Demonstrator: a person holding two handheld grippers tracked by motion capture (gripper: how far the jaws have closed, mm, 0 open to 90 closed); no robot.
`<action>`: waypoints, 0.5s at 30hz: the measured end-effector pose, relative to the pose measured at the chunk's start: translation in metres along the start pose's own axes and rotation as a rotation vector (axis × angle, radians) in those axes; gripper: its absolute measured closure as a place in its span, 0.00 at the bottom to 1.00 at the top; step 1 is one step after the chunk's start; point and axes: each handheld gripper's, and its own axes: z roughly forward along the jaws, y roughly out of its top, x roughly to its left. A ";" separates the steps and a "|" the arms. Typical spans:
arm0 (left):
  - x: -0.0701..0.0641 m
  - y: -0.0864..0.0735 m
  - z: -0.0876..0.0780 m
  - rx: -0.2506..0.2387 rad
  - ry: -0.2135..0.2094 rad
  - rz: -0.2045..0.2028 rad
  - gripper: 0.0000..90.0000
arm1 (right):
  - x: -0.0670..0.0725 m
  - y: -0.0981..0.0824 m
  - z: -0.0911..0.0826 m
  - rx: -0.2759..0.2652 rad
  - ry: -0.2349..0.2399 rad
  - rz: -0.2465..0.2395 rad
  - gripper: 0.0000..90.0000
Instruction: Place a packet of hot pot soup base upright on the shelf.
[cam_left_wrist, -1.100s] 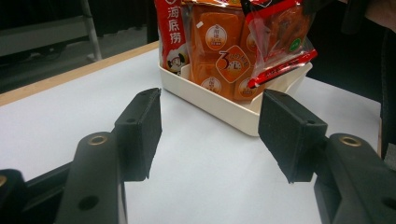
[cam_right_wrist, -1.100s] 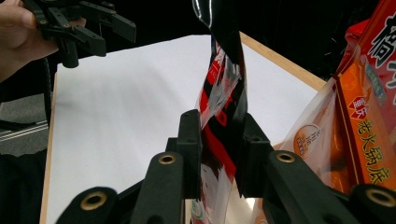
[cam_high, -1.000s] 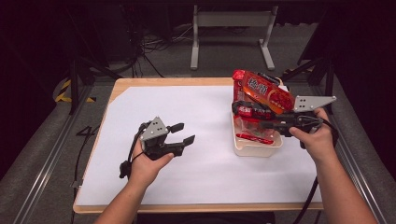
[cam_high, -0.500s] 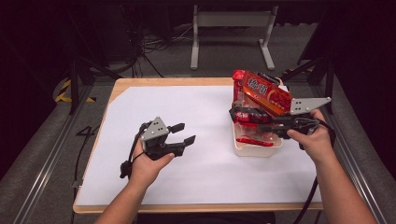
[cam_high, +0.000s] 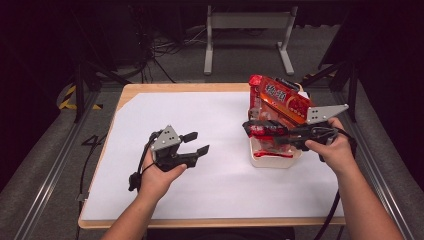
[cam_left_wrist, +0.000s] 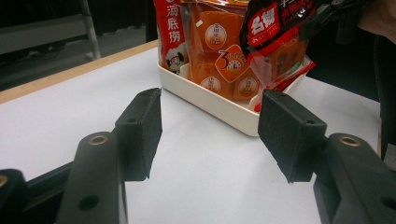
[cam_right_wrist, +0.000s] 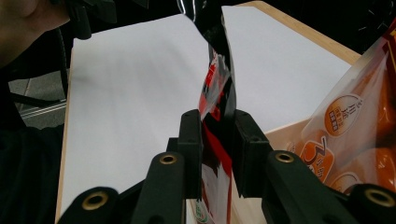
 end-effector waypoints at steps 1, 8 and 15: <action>0.000 0.000 0.000 0.001 -0.001 0.000 0.46 | 0.000 -0.001 0.000 -0.002 -0.001 0.005 0.84; 0.000 0.000 0.002 0.000 -0.006 -0.009 0.46 | -0.001 -0.010 0.000 -0.012 0.010 0.033 0.87; 0.000 0.000 0.004 0.002 -0.008 -0.008 0.46 | 0.000 -0.016 0.002 0.029 -0.012 0.033 0.92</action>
